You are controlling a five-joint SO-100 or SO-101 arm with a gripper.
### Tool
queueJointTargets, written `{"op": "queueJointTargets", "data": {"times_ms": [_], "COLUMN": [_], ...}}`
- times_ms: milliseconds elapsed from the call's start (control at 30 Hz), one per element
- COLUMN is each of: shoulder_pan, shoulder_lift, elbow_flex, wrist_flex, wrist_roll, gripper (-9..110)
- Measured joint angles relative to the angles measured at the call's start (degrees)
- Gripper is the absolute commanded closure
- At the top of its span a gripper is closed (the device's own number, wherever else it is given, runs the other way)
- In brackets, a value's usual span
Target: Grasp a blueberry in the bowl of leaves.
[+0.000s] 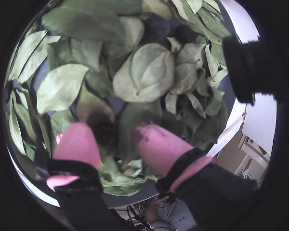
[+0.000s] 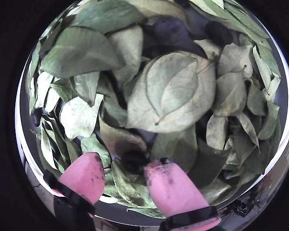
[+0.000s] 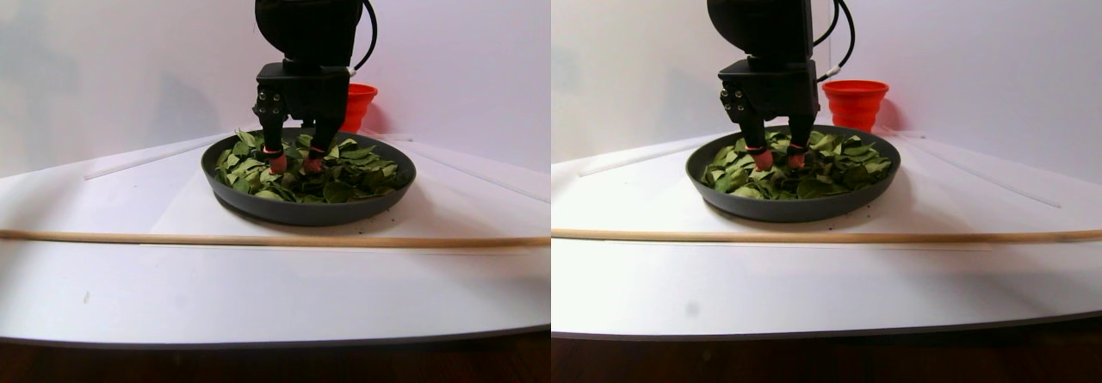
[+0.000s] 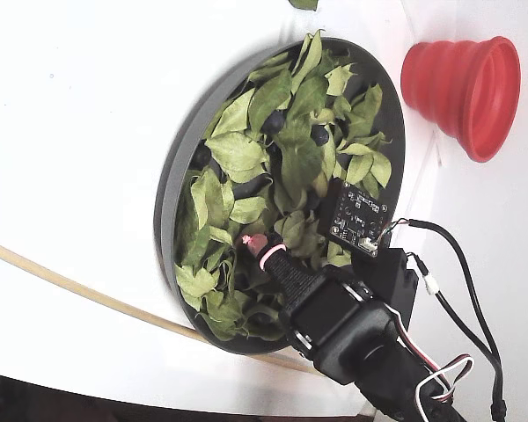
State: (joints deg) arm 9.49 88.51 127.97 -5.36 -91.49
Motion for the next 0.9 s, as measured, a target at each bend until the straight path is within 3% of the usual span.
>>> {"op": "queueJointTargets", "data": {"times_ms": [900], "shoulder_pan": [0.0], "shoulder_lift": [-4.7], "elbow_flex": [0.8], "wrist_flex": [-4.1], "wrist_roll": [0.0], "gripper": [84]}}
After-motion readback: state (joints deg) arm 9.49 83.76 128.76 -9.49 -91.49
